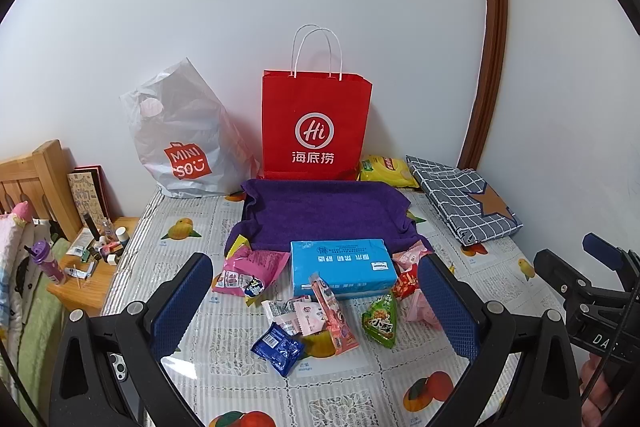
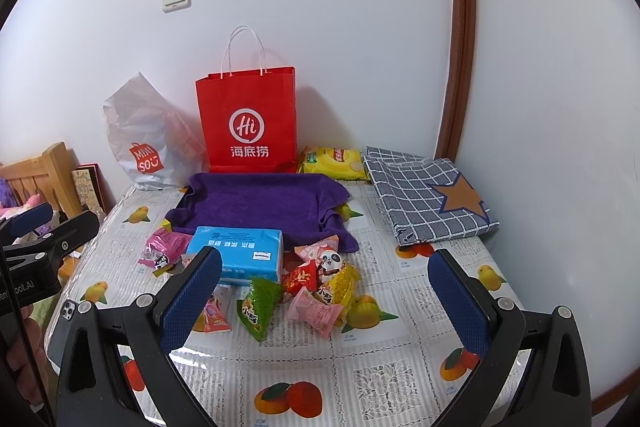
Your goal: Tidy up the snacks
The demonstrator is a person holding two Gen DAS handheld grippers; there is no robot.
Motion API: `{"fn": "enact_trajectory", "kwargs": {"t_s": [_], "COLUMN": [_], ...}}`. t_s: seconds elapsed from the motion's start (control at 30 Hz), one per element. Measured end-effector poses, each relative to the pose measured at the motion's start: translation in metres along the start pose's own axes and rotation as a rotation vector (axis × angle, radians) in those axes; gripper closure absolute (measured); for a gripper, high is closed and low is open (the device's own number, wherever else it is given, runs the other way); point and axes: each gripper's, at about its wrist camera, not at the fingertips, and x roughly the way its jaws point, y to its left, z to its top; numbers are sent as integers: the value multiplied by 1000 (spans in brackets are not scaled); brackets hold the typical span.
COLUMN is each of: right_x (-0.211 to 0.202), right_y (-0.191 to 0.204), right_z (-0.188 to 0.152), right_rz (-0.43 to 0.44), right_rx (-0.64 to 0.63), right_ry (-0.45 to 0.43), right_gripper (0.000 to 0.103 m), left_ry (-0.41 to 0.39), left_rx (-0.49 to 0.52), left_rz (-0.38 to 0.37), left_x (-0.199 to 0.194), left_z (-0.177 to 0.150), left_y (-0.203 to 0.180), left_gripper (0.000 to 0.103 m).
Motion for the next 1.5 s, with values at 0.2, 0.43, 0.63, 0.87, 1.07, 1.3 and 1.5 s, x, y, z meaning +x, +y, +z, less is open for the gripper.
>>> {"fn": "enact_trajectory", "kwargs": {"t_s": [0.2,0.43,0.63,0.87,1.07,1.3,1.5], "right_x": [0,-1,-2,7,26,61,94], "right_y": [2,2,4,3,1,-5,-6], "right_z": [0,0,0,-4,-12,-26,-41], "right_rz": [2,5,15,39,33,24,15], "right_rx": [-3,-5,-6,-1,10,18,14], "right_ry": [-1,-2,-4,7,43,110,174], "right_gripper": [1,1,1,1,1,1,1], "left_ry": [-1,-1,-2,17,53,129,198], "left_rx": [1,1,1,-10,-18,-38,-51], "left_rz": [0,-1,2,7,14,39,67], "left_x": [-1,-1,0,7,28,64,95], "left_z": [0,0,-1,4,-7,-25,-47], "left_y": [0,-1,-1,5,15,33,51], "left_gripper": [0,0,0,0,0,0,0]}}
